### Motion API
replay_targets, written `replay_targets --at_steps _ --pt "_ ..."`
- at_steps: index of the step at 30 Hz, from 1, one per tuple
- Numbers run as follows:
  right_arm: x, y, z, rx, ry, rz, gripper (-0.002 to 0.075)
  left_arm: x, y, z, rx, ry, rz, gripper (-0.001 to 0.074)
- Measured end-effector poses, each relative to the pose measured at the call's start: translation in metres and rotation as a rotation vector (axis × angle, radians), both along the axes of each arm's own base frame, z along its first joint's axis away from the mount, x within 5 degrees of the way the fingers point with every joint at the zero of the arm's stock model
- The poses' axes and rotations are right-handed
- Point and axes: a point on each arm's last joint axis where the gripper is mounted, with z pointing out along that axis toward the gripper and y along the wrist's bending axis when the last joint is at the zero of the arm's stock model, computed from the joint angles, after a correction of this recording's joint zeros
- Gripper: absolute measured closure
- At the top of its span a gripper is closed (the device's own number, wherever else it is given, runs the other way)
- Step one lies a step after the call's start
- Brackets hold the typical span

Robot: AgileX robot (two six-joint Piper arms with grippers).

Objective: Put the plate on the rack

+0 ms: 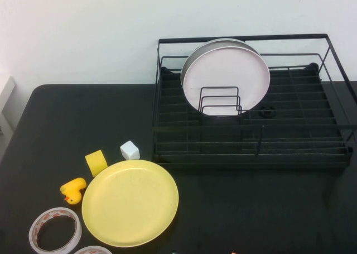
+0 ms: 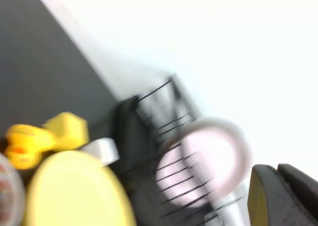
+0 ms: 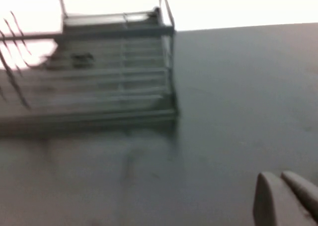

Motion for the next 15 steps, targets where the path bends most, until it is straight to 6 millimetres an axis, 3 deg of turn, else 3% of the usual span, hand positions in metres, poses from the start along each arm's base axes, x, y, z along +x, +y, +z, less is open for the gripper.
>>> replay_targets --at_steps 9,12,15 --pt "0.004 0.007 0.011 0.397 -0.148 -0.016 0.0728 0.0 0.012 0.013 -0.37 -0.106 0.105 0.0736" --pt "0.004 0.007 0.014 0.432 -0.18 -0.018 0.0728 0.0 0.019 0.017 -0.467 -0.155 0.162 0.0736" --pt "0.005 0.006 0.02 0.382 -0.245 -0.014 0.0728 -0.001 0.019 0.017 -0.448 -0.161 0.163 0.0736"
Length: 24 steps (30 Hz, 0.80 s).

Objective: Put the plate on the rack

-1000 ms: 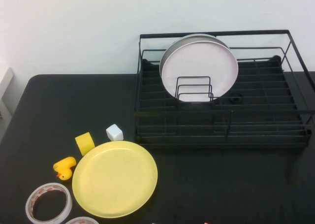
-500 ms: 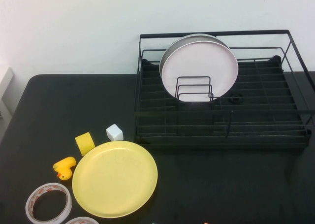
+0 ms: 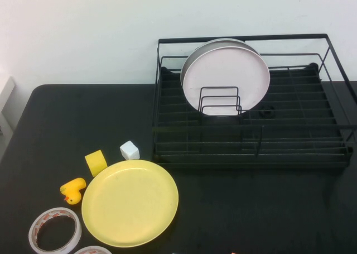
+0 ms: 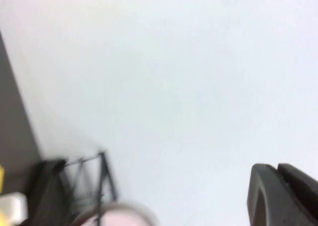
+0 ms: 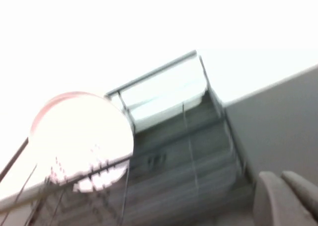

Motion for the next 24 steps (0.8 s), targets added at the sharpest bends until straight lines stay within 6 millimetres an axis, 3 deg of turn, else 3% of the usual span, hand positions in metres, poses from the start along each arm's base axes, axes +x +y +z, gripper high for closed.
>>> replay_targets --at_steps 5,9,14,19,24 --pt "0.0 -0.003 0.008 -0.047 -0.092 -0.028 0.0728 -0.002 -0.018 0.001 0.309 0.103 -0.161 0.0736" --pt "0.0 -0.003 0.009 -0.049 -0.095 -0.029 0.0728 -0.013 -0.026 0.032 0.708 0.166 -0.245 0.0736" --pt "0.0 -0.003 0.009 -0.048 -0.097 -0.029 0.0728 -0.013 -0.021 0.057 1.047 0.442 -0.327 0.0736" --pt "0.0 -0.002 0.009 0.134 -0.1 -0.03 0.0728 0.008 -0.014 0.077 1.235 0.71 -0.405 0.0736" --pt "0.0 -0.002 0.008 0.246 -0.088 -0.027 0.0728 0.044 -0.019 0.087 1.267 0.868 -0.549 0.0712"
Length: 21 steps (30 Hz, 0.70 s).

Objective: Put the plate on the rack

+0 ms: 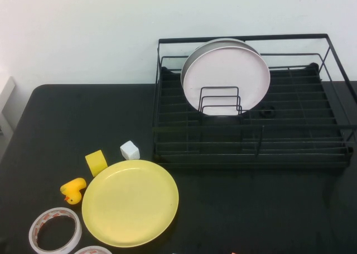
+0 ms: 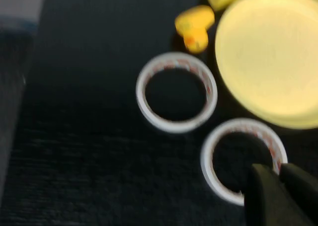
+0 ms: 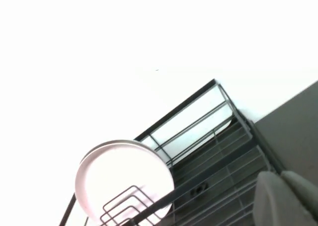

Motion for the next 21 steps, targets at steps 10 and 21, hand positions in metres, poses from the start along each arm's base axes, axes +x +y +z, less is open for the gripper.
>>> replay_targets --at_steps 10,21 --pt "-0.002 0.009 -0.018 -0.022 0.2 0.097 0.0728 0.099 -0.026 -0.011 -0.054 0.276 -0.156 0.0489" --pt "-0.002 0.009 -0.018 -0.031 0.203 0.1 0.0728 0.159 -0.054 -0.062 -0.034 0.33 -0.293 0.0462"
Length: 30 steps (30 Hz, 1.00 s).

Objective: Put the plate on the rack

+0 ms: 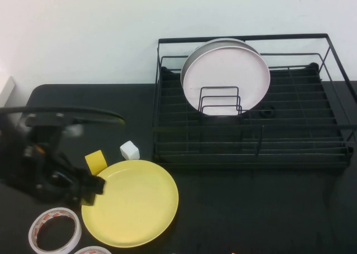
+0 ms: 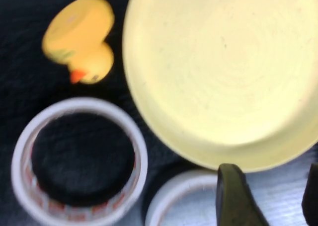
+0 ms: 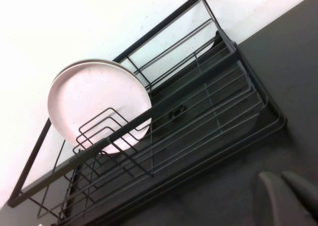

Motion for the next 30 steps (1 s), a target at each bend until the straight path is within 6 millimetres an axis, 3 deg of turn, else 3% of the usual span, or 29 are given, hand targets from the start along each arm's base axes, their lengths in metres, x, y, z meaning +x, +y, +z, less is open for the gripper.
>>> replay_targets --at_steps 4,9,16,30 --pt "0.0 0.0 0.0 -0.008 -0.001 0.003 0.0728 0.011 -0.012 -0.02 0.049 0.008 -0.008 0.0422" --pt "0.0 0.0 0.0 -0.01 -0.003 0.005 0.0728 0.026 -0.008 -0.044 0.098 0.045 0.126 0.0336" --pt "0.0 0.0 0.0 -0.011 -0.003 0.006 0.0728 0.039 -0.007 -0.078 0.123 0.102 0.179 0.0314" --pt "0.0 0.0 0.0 -0.011 -0.003 0.006 0.0728 0.054 -0.01 -0.1 0.091 0.053 0.205 0.0318"
